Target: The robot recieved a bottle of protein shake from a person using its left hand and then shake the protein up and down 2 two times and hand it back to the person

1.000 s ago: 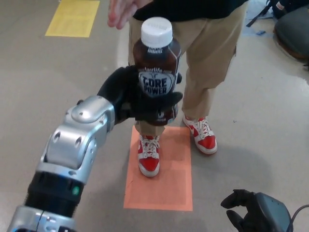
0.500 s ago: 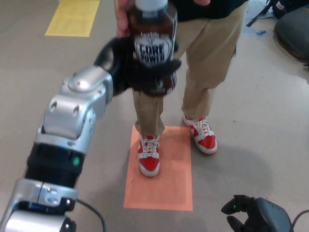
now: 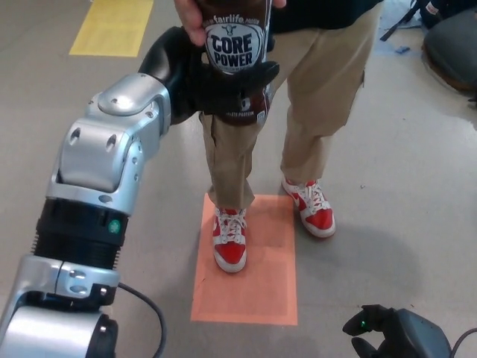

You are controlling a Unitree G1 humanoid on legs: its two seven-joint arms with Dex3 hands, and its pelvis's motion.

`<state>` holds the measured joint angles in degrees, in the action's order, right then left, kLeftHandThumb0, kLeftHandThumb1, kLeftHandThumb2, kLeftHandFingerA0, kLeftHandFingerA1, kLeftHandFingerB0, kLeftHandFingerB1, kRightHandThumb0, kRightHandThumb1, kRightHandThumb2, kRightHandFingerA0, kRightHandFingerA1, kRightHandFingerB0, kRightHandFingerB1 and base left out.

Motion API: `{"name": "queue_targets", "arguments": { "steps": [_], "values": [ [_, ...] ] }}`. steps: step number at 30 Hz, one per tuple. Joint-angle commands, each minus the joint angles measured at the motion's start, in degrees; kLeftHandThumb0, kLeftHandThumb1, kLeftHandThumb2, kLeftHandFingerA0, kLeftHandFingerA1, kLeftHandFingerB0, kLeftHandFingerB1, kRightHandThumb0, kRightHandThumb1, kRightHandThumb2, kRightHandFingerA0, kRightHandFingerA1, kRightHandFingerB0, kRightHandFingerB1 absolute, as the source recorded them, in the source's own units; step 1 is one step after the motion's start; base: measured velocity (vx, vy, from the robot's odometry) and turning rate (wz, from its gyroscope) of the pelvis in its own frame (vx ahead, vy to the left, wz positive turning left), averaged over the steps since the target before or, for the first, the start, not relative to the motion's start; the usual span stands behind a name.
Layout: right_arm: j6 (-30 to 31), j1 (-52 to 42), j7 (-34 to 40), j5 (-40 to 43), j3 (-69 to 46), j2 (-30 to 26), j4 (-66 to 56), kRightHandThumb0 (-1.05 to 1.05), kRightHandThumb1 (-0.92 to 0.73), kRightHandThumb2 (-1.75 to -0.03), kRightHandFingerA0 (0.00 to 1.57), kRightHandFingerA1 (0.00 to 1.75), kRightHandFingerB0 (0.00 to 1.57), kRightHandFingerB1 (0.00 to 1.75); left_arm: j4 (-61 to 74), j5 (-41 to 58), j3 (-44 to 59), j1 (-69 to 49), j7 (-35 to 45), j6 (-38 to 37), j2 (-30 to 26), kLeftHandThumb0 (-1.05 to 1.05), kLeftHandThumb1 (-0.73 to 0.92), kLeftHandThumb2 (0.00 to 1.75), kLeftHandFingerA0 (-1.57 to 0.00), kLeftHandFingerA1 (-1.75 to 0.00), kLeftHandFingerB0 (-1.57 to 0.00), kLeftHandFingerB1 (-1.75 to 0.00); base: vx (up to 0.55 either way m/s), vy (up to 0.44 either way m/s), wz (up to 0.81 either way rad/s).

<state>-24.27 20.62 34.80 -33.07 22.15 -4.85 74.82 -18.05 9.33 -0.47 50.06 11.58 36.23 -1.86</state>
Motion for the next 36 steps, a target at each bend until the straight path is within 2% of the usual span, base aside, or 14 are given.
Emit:
{"name": "queue_targets", "arguments": {
  "steps": [1,2,3,4,5,6,25,26,28,29,30,33,35,36],
  "values": [
    [-0.1,-0.4,-0.5,0.3,0.0,-0.6,0.2,-0.4,-0.67,-0.8,0.93,0.91,0.86,0.57,0.4,0.8,1.3,1.3,-0.5,0.9,0.4,-0.25,0.82,0.66,-0.72,-1.64,-0.57,-1.11,0.0,0.0,0.0],
    [0.1,-0.3,-0.8,0.3,0.0,-0.6,0.2,-0.4,-0.67,-0.8,0.92,0.88,0.86,0.56,0.6,0.3,1.0,1.2,-1.0,0.8,0.4,-0.28,0.79,0.63,-0.83,-1.24,-0.69,-0.66,0.0,0.0,0.0],
    [0.1,-0.3,-1.1,0.5,-0.2,-0.6,0.2,-0.41,-0.68,-0.8,0.92,0.9,0.86,0.56,1.3,0.1,0.6,1.1,-0.8,2.0,0.2,-0.49,0.61,0.58,-0.47,-0.42,-0.21,-0.28,0.0,0.0,0.0],
    [0.0,-0.3,-1.3,0.7,-0.3,-0.5,0.2,-0.41,-0.68,-0.8,0.92,0.9,0.86,0.56,2.0,0.2,0.2,0.9,-0.2,3.7,-0.2,-0.49,0.61,0.58,-0.47,-0.42,-0.21,-0.28,0.0,0.0,0.0],
    [0.0,-0.2,-1.2,0.8,-0.4,-0.4,0.2,-0.41,-0.67,-0.81,0.93,0.91,0.86,0.56,2.4,0.4,-0.5,0.6,1.6,4.0,-1.1,-0.62,0.41,0.77,-0.04,-0.4,-0.06,-0.26,0.0,0.0,0.0],
    [0.0,-0.1,-1.1,0.7,-0.4,-0.4,0.2,-0.41,-0.67,-0.83,0.93,0.91,0.86,0.57,2.5,0.8,-1.3,0.3,4.1,3.7,-2.1,-0.73,0.46,0.8,0.0,-0.05,0.0,-0.04,0.0,0.0,0.0],
    [0.8,0.9,-0.8,0.5,-0.6,-0.5,-0.1,-0.39,-0.71,-0.76,0.9,0.79,0.85,0.55,5.3,-1.1,-8.4,-8.5,14.6,-5.1,-10.6,-0.92,0.54,0.93,0.0,0.0,0.0,-0.02,0.0,0.0,0.0],
    [0.8,1.1,-0.8,0.4,-0.6,-0.5,-0.2,-0.4,-0.71,-0.76,0.89,0.76,0.85,0.53,6.1,-1.3,-8.6,-9.4,14.9,-5.5,-11.1,-0.92,0.66,0.61,0.0,0.0,0.0,0.0,0.0,0.0,0.0],
    [1.2,1.6,-0.6,0.5,-0.6,-0.4,-0.1,-0.38,-0.72,-0.75,0.89,0.74,0.85,0.52,7.7,-2.4,-9.6,-11.7,15.6,-7.8,-12.5,-0.92,0.7,0.62,0.0,0.0,0.0,0.0,0.0,0.0,0.0],
    [0.8,1.7,-0.4,0.4,-0.6,-0.5,-0.1,-0.38,-0.69,-0.77,0.94,0.82,0.88,0.55,8.3,-3.1,-10.2,-13.2,15.8,-9.4,-13.4,-0.93,0.78,0.64,0.0,0.0,0.0,0.0,0.0,0.0,0.0],
    [0.2,1.8,-0.2,0.4,-0.6,-0.7,-0.1,-0.39,-0.69,-0.79,0.95,0.83,0.87,0.55,9.1,-4.2,-10.9,-15.4,16.0,-11.6,-14.6,-0.96,0.69,1.07,0.0,-0.04,0.0,-0.05,0.0,0.0,0.0],
    [0.1,2.5,0.1,0.5,-0.7,-0.7,-0.1,-0.38,-0.68,-0.81,0.96,0.85,0.88,0.56,9.9,-6.0,-11.5,-19.0,15.2,-14.8,-16.6,-0.88,0.79,1.14,0.0,-0.11,0.0,-0.11,0.0,0.0,0.0],
    [0.4,2.8,-0.1,0.4,-0.7,-0.6,0.0,-0.38,-0.67,-0.83,0.95,0.81,0.87,0.57,8.5,-7.7,-11.6,-22.8,13.9,-19.4,-18.1,-0.8,0.76,1.14,0.0,-0.18,-0.02,-0.2,0.0,0.0,0.0],
    [0.2,2.9,0.2,0.1,-0.4,-0.7,0.0,-0.37,-0.66,-0.84,0.98,0.82,0.88,0.57,8.0,-8.9,-11.7,-24.4,12.2,-20.3,-18.5,-0.86,0.77,1.13,0.0,-0.16,-0.04,-0.19,0.0,0.0,0.0]
  ]
}}
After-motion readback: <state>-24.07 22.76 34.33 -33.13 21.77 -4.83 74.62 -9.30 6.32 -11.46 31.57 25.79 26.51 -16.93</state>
